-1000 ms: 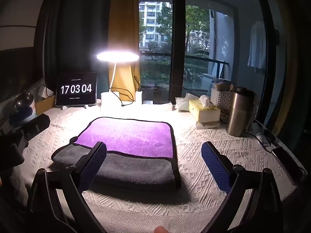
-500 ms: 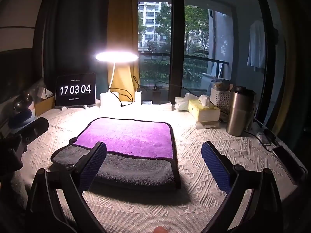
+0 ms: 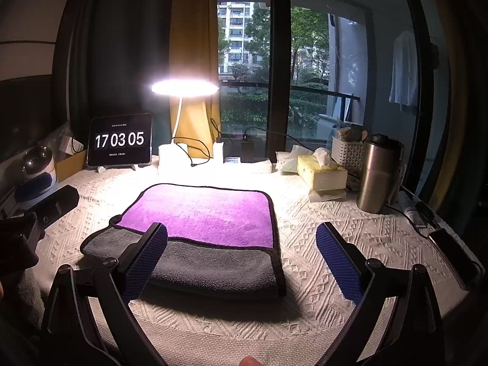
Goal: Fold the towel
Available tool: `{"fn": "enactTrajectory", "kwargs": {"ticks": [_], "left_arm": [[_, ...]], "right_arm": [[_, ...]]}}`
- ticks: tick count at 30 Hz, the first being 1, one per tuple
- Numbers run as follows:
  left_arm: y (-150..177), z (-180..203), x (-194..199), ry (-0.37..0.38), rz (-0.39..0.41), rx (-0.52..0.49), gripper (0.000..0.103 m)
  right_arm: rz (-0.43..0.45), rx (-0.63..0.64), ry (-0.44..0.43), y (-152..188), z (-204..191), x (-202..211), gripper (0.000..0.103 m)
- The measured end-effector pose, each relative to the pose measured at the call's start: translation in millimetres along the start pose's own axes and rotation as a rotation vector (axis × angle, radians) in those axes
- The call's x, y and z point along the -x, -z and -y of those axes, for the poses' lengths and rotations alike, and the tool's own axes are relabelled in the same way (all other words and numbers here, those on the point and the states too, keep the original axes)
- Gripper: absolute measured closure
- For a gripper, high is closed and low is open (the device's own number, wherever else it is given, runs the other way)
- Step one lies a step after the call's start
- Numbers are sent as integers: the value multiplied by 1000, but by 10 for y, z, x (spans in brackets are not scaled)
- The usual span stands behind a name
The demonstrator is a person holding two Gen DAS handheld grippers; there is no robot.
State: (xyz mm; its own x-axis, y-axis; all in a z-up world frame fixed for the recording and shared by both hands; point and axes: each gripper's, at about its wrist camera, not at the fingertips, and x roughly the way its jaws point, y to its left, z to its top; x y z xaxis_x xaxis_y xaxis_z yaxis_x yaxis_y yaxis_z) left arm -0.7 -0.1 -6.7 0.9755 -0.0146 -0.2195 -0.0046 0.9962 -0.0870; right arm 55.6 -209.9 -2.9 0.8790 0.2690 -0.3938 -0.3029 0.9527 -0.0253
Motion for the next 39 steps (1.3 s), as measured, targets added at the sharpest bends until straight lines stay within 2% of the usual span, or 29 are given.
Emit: {"fn": "enactTrajectory", "kwargs": {"ticks": [39], "left_arm": [[0,-56,-39,-10,-21,7,1]], "right_arm": [[-9,-3,-2,2,14,-20,3]]}}
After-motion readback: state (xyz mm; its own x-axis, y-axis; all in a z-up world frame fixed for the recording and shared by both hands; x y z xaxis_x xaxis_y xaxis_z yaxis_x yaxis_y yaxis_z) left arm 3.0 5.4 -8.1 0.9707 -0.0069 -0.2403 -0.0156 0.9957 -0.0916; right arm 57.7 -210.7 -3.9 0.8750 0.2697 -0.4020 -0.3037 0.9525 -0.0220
